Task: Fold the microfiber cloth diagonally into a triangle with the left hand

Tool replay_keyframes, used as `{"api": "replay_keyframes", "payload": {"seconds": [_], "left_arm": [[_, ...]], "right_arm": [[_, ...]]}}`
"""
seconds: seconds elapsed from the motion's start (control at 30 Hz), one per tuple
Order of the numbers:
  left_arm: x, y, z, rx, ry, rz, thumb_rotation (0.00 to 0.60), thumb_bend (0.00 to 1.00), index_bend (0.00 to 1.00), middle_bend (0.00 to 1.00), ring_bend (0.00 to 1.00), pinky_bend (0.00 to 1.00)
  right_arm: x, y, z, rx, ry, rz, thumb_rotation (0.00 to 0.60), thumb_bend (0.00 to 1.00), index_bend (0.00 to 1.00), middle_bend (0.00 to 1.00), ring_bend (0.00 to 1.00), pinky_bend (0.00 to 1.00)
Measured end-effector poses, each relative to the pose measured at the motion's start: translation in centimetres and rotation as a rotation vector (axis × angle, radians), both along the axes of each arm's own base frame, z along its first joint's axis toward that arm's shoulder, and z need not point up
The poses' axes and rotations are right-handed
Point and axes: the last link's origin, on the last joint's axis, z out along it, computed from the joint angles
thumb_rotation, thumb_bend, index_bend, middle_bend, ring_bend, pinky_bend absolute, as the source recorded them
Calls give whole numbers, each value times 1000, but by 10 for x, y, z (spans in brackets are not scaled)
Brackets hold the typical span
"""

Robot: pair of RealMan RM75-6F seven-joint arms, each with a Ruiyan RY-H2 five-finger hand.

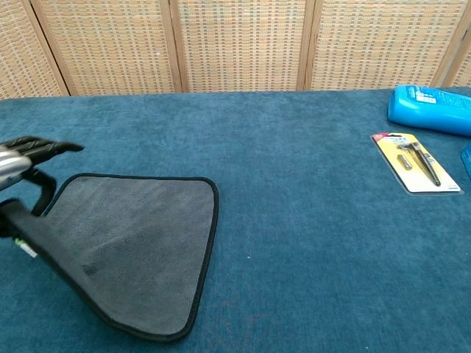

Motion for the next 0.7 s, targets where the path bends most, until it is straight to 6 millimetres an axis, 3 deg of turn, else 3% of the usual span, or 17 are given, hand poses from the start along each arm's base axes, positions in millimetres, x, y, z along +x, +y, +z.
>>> {"api": "replay_keyframes", "payload": {"seconds": [0.7], "left_arm": [[72,72,-29,-7,16,-50,600,414,697,0,0,0]], "right_arm": [[-9,-2,1,2,-20,-30,600,0,0,0,0,0]]}}
